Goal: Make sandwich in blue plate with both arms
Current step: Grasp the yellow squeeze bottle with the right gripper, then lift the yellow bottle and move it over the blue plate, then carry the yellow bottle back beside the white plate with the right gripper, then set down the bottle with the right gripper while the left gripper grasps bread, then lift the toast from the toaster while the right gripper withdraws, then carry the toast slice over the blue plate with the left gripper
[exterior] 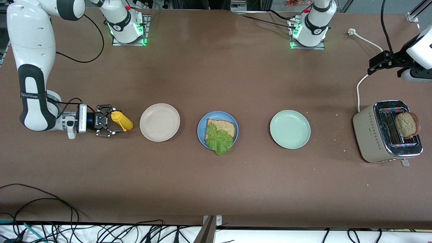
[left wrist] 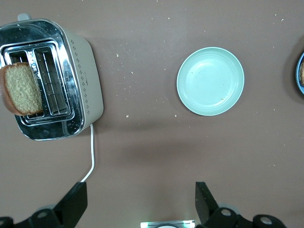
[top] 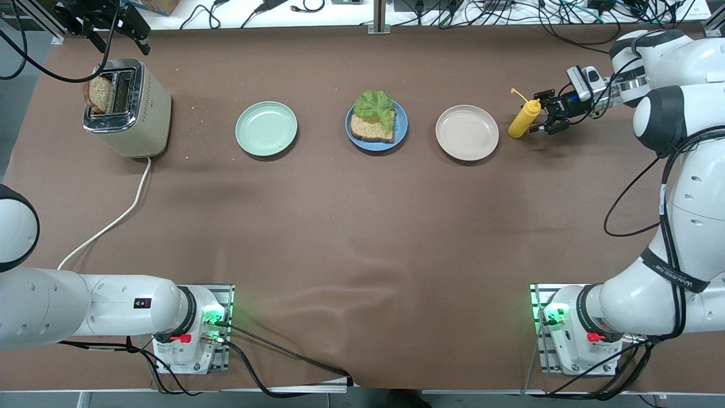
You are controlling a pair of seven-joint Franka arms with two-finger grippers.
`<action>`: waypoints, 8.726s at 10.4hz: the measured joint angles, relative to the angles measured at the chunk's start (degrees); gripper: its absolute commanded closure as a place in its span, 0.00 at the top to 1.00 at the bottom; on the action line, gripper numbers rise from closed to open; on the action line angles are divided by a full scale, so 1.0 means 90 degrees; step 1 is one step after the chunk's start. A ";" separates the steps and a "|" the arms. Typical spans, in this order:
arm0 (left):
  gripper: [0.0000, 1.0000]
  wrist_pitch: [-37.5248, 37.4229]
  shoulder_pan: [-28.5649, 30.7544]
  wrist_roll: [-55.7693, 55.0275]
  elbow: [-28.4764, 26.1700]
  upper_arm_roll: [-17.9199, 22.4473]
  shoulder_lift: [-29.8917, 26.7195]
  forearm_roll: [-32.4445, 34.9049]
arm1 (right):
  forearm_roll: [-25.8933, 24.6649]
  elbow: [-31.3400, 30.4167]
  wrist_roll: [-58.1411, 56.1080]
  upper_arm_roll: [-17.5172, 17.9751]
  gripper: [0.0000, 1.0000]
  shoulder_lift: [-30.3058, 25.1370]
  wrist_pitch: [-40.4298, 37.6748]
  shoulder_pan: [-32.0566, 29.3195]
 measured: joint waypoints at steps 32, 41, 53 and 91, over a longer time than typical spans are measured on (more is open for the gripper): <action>1.00 0.0018 -0.0001 0.0000 0.0336 -0.0035 0.0231 0.0217 | -0.9785 0.3270 0.9497 0.0129 0.07 0.0029 0.1195 0.5690; 1.00 -0.0004 0.0597 -0.0009 0.0337 0.0066 0.0322 0.0219 | -0.6846 0.3391 0.8322 -0.0104 0.07 -0.0348 0.0487 0.4570; 1.00 0.1132 0.2160 0.0601 0.0995 0.0088 0.2655 0.0118 | -0.2491 0.3021 0.1740 -0.0031 0.07 0.0056 -0.1602 0.1090; 0.00 0.0274 0.0345 0.0279 0.2418 -0.1791 0.2824 -0.1047 | -0.7012 0.1400 1.2275 0.1221 1.00 -0.4239 -0.1329 -0.0220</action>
